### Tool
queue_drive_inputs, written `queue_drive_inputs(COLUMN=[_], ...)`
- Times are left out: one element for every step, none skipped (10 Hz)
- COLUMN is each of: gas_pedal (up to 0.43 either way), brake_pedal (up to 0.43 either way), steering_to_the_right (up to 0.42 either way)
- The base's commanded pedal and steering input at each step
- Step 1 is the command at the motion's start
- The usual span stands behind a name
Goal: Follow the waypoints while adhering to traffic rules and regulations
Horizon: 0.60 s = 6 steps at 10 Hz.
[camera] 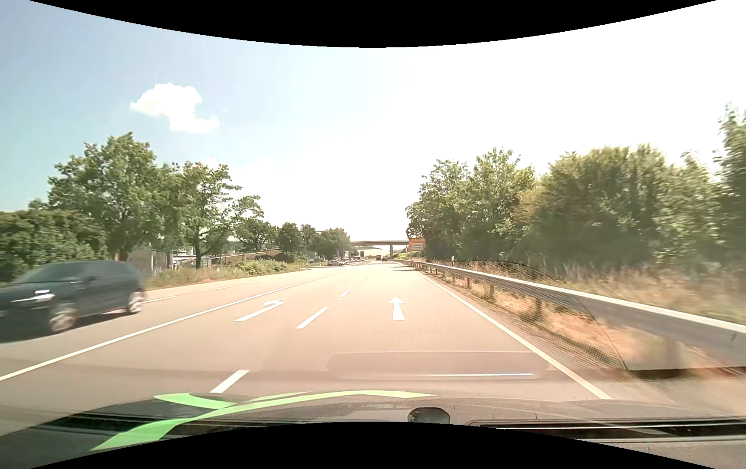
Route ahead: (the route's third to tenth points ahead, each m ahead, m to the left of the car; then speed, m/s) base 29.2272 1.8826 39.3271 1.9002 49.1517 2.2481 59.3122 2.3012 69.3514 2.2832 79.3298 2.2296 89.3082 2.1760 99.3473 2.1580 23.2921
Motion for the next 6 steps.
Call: queue_drive_inputs(gas_pedal=[0.138,0.138,0.138,0.150,0.150,0.150], brake_pedal=[0.000,0.000,0.000,0.000,0.000,0.000], steering_to_the_right=[-0.002,-0.001,-0.002,-0.002,-0.002,-0.002])
